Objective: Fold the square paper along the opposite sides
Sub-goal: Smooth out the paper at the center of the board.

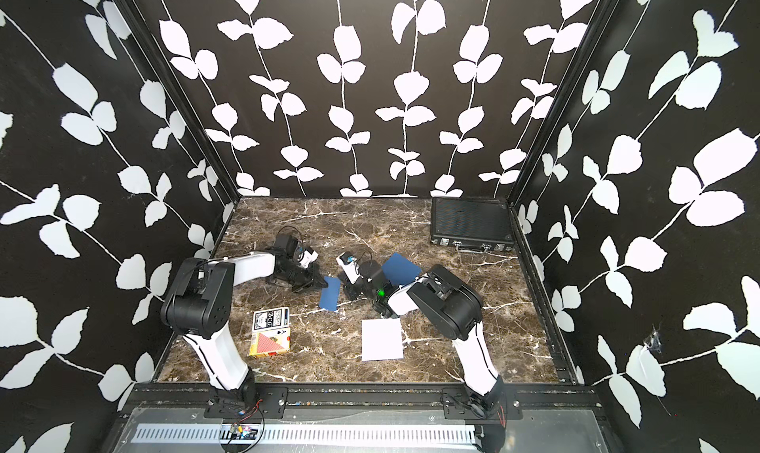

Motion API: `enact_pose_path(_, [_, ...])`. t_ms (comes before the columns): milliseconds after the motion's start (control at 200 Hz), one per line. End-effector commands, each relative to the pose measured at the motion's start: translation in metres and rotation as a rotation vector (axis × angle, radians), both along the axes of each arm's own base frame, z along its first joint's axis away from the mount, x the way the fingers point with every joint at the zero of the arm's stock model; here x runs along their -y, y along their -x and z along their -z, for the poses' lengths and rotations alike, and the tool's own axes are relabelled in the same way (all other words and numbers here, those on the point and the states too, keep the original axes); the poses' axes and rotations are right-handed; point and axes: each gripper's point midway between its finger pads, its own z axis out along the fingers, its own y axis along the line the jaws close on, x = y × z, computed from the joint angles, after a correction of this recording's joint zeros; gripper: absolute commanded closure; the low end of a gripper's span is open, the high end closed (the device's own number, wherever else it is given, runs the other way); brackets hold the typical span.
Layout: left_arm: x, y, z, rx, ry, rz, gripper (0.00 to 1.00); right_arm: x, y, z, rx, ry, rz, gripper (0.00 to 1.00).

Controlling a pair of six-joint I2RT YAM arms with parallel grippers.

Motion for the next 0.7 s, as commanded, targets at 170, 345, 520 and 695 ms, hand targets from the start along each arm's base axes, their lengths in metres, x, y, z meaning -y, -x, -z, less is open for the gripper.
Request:
enact_pose_path(170, [-0.002,0.019,0.014,-0.098,-0.029,0.089,1.0,-0.035,0.032,-0.003,-0.026,-0.053,-0.208,0.87])
enact_pose_path(345, [-0.003,0.016,0.018,-0.102,-0.04,0.094,1.0,-0.033,0.046,0.03,-0.053,0.03,-0.223,0.87])
enact_pose_path(520, [-0.005,0.014,0.02,-0.103,-0.057,0.094,1.0,-0.018,0.064,0.066,-0.077,0.14,-0.219,0.88])
enact_pose_path(695, [-0.01,0.014,0.022,-0.108,-0.081,0.086,1.0,-0.004,0.077,0.081,-0.106,0.183,-0.211,0.88])
